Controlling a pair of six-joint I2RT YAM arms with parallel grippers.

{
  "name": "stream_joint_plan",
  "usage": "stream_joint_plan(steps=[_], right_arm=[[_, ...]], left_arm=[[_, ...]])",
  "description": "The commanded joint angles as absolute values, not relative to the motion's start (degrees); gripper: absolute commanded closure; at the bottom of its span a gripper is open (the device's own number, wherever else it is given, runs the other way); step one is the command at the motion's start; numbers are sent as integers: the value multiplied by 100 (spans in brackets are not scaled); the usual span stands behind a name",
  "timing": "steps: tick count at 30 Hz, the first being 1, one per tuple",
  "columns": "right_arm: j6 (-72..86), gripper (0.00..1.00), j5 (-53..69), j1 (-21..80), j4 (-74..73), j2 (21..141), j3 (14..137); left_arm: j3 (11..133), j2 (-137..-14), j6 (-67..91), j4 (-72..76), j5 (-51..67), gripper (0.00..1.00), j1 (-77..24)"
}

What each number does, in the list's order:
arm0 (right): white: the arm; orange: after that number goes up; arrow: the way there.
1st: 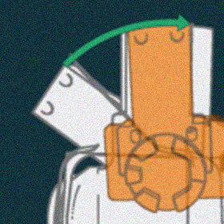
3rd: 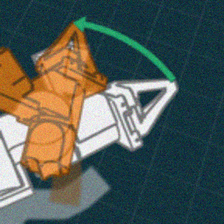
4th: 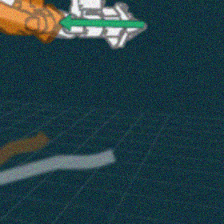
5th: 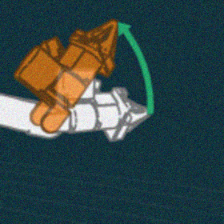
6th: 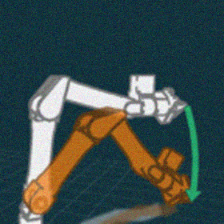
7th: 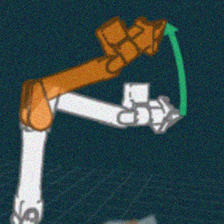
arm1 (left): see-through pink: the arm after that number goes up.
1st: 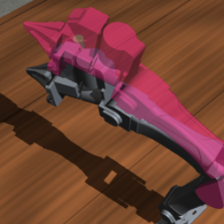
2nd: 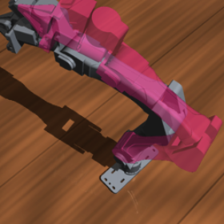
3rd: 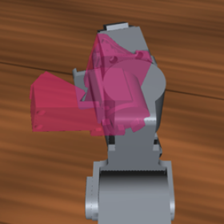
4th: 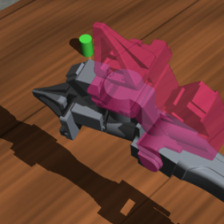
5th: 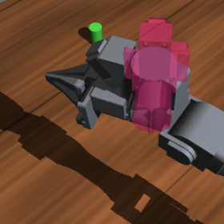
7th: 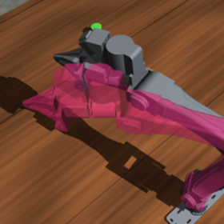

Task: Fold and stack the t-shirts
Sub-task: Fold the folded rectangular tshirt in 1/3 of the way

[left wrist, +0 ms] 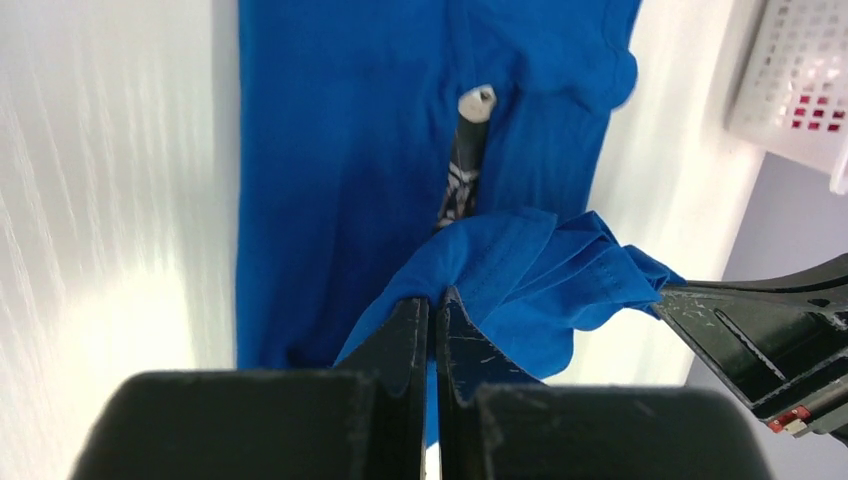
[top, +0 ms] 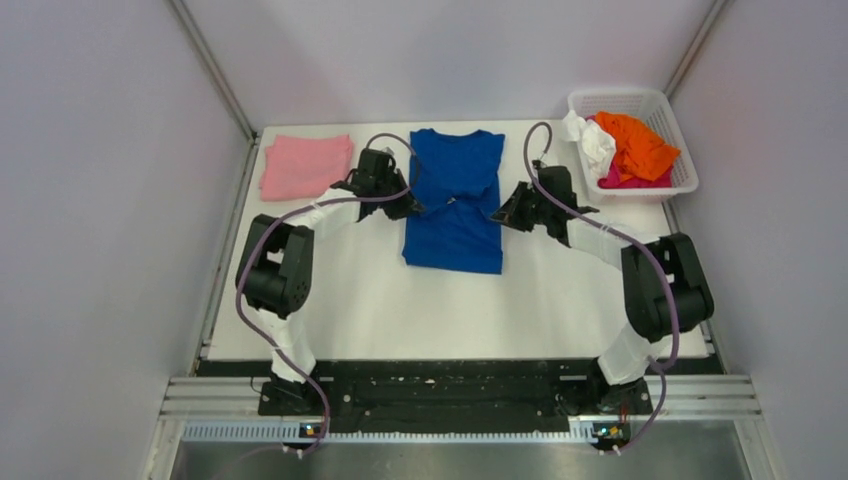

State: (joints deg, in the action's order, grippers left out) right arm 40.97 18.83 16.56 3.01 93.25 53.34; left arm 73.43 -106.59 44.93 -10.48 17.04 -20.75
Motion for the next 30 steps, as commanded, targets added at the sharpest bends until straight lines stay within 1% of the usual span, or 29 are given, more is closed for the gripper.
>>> stream_joint_plan(steps=[1,5,11,14,16,17,19,20,21,22,23,24,25,26,27,28,29,30], right_arm=[[3832,100,1923,1563,541,9807,5979],[3741,100,1815,1554,755,10233,6248],[3617,100,1491,1483,542,10794,6723],[3560,100,1279,1472,521,10911,6810],[3534,100,1137,1431,456,11012,6898],[3528,100,1094,1405,451,11070,6933],[3477,91,1121,1360,448,11199,7060],[3437,86,1176,1342,446,11246,7149],[3392,76,1238,1331,429,11280,7226],[3331,66,1297,1334,404,11296,7308],[3296,58,1320,1330,359,11278,7363],[3245,54,1314,1332,298,11235,7399],[3195,52,1283,1334,252,11177,7414],[3150,48,1186,1328,187,11100,7421],[3118,36,1121,1334,142,10977,7416],[3106,29,1112,1336,139,10911,7375],[3103,17,1157,1337,171,10755,7296],[3101,6,1232,1348,252,10631,7184]], left_arm=[[7930,-11111,4261,-931,1882,100,-1956],[8453,-11648,4188,-965,1858,100,-1881],[9246,-12245,4071,-1275,1860,100,-1789],[9331,-12350,4037,-1360,1668,100,-1778],[9340,-12394,4047,-1354,1643,93,-1747],[9350,-12412,4062,-1354,1658,92,-1722],[9360,-12413,4141,-1311,1726,86,-1674],[9365,-12403,4167,-1265,1778,82,-1652],[9380,-12366,4185,-1231,1813,73,-1638],[9418,-12338,4191,-1223,1814,70,-1627],[9459,-12282,4186,-1224,1814,67,-1618],[9485,-12235,4179,-1215,1803,63,-1610],[9507,-12182,4174,-1190,1781,57,-1604],[9497,-12122,4176,-1163,1742,46,-1599],[9491,-12052,4200,-1146,1714,35,-1587],[9472,-12022,4220,-1127,1728,18,-1568],[9448,-11980,4245,-1099,1779,3,-1551],[9417,-11943,4271,-1091,1829,1,-1541]])
